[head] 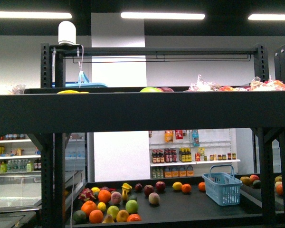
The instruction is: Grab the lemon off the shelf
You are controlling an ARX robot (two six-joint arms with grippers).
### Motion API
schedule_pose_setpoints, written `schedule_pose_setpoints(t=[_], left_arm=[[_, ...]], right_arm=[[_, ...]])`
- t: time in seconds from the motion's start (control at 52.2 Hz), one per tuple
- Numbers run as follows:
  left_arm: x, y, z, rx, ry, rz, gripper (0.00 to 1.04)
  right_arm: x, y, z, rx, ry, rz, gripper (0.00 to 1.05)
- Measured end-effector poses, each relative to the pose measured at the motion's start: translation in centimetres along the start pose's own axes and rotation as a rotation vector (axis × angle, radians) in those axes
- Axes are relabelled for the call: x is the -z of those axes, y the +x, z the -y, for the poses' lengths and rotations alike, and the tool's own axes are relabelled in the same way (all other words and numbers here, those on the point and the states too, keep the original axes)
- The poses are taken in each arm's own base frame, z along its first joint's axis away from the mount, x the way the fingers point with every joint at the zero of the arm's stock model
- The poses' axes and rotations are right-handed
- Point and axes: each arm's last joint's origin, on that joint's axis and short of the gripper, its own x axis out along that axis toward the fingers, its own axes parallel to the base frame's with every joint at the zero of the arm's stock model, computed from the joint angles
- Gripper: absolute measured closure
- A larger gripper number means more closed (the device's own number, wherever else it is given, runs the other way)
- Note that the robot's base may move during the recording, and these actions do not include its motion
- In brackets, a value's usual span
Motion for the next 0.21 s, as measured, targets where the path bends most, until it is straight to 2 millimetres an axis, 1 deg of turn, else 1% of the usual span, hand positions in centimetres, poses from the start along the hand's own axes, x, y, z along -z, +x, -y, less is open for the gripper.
schedule_pose_setpoints(t=[0.211], left_arm=[[0.01,0.00,0.00,0.000,0.000,0.000,0.08]], right_arm=[[0.00,0.00,0.00,0.000,0.000,0.000,0.07]])
